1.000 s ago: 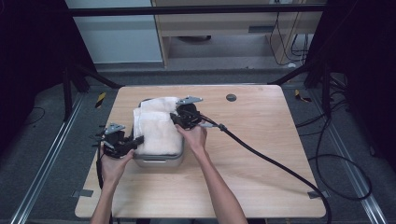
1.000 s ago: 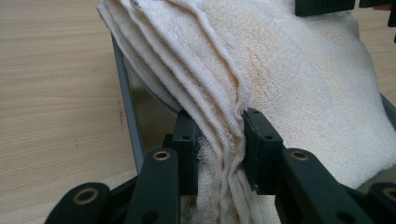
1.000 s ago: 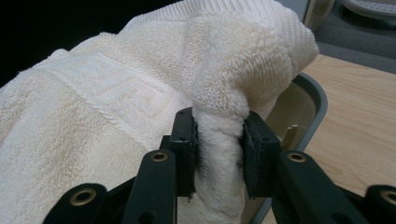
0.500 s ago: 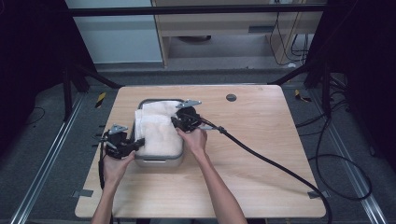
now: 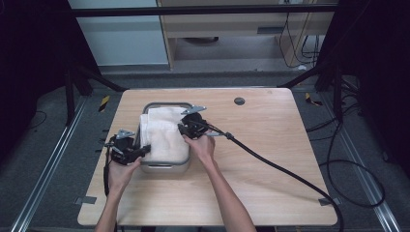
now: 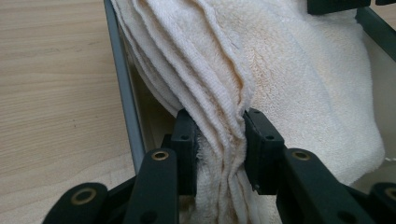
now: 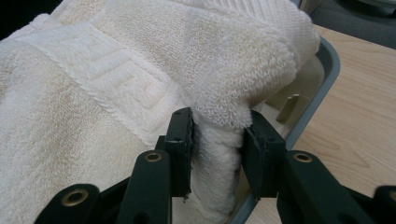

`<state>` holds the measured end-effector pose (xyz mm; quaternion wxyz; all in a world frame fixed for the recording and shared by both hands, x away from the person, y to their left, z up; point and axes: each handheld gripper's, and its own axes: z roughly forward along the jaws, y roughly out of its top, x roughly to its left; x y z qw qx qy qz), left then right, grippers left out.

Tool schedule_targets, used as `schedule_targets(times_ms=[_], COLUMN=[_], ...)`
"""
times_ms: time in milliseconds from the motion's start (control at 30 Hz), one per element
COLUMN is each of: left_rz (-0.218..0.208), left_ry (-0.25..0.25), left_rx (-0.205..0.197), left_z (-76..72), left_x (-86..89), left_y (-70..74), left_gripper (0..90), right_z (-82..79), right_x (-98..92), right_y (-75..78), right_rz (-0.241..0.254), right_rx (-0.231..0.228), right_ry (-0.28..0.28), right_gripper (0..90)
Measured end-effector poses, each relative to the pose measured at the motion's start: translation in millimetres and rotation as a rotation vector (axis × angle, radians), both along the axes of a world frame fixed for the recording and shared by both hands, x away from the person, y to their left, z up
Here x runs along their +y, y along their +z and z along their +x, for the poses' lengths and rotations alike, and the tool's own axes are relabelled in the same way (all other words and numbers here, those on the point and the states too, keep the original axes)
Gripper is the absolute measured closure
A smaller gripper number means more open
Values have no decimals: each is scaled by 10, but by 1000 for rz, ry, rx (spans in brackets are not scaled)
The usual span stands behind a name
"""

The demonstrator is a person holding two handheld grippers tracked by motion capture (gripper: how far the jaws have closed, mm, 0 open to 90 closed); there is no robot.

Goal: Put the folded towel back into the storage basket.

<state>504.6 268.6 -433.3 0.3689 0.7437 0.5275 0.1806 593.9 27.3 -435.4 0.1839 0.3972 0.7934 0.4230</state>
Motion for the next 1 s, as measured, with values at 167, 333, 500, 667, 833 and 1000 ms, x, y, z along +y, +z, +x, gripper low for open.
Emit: schedule_targets(times_ms=[167, 333, 500, 667, 833, 1000], left_rz=[1, 12, 3, -4, 16, 24], left_ry=[5, 16, 43, 44, 33, 18], left_rx=[-11, -48, -134, -191, -265, -300], left_z=[-8, -31, -99, -165, -258, -308], left_x=[6, 0, 27, 42, -14, -81], left_y=[16, 73, 197, 304, 409, 462], left_gripper=[640, 598, 577, 552, 527, 493], right_z=[-11, -38, -84, -137, -216, -321], right_x=[-5, -18, -71, -147, -297, -514], right_y=[9, 31, 138, 272, 420, 562], right_rz=[-15, -16, 22, 57, 76, 95], right_rx=[-14, -35, -71, -96, -117, -145], right_ry=[2, -1, 5, 5, 6, -3], right_gripper=[639, 633, 628, 614, 576, 480])
